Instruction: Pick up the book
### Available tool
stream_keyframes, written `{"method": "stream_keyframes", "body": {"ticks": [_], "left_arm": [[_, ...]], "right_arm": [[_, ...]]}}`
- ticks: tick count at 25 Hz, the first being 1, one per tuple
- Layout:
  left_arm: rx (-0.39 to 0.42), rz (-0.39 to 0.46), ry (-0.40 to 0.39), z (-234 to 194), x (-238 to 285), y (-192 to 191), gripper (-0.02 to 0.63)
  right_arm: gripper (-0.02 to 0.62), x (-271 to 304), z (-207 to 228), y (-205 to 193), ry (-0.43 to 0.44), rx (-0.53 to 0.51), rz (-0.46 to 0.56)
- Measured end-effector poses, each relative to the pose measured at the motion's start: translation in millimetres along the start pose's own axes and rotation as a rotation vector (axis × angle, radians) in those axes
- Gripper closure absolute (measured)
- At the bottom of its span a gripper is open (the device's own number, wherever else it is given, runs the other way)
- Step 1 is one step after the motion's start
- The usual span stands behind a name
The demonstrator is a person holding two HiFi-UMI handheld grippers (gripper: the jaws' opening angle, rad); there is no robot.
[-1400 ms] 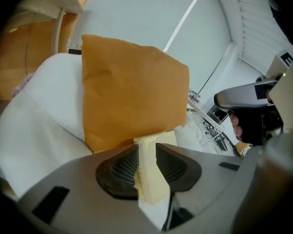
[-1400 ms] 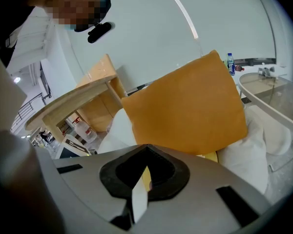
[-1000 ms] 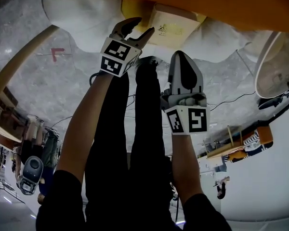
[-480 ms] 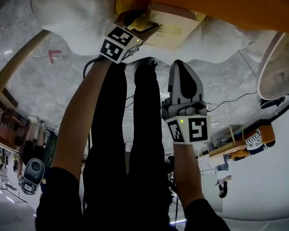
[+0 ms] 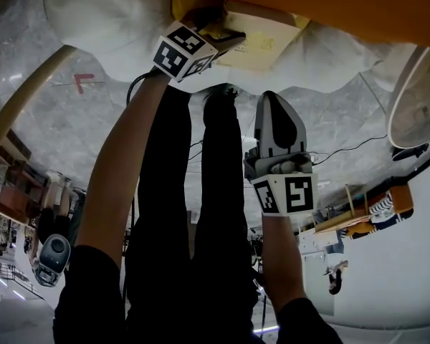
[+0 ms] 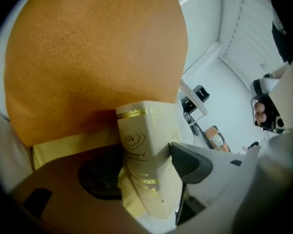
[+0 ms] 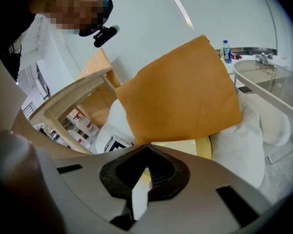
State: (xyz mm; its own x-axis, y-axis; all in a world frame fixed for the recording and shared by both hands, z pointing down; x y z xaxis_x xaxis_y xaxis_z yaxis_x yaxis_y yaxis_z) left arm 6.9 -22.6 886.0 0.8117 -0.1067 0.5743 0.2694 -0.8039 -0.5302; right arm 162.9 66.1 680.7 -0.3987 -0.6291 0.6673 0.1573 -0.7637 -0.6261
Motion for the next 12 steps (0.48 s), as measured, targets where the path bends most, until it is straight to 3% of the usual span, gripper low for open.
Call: {"method": "stream_keyframes", "body": {"ticks": [5,12], "left_arm": [[-0.02,-0.017,-0.033,-7.9,7.2,-2.5,0.241],[0.029,-0.028,-0.038,8.2,9.7,8.7,0.288]], "right_arm": [[0.594,-1.6,-1.8,1.3,0.012,-0.006,-0.009],[0.594,-5.0,-1.6,7.7,0.0,-0.008,-0.003]]}}
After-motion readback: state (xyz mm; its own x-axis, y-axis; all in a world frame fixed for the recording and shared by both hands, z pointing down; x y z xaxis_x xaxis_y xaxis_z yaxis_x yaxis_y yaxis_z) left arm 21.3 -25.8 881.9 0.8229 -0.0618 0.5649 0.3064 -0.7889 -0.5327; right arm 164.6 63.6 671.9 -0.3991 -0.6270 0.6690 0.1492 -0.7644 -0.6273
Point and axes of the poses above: the fingertips, and each gripper's own axes: x forward along the fingers, z to its right, y out of its top, the point moved 10 cm from there along -x, backward along the fingers, and after that the axes turned 3 degrees about z, right-handed, at the moved point
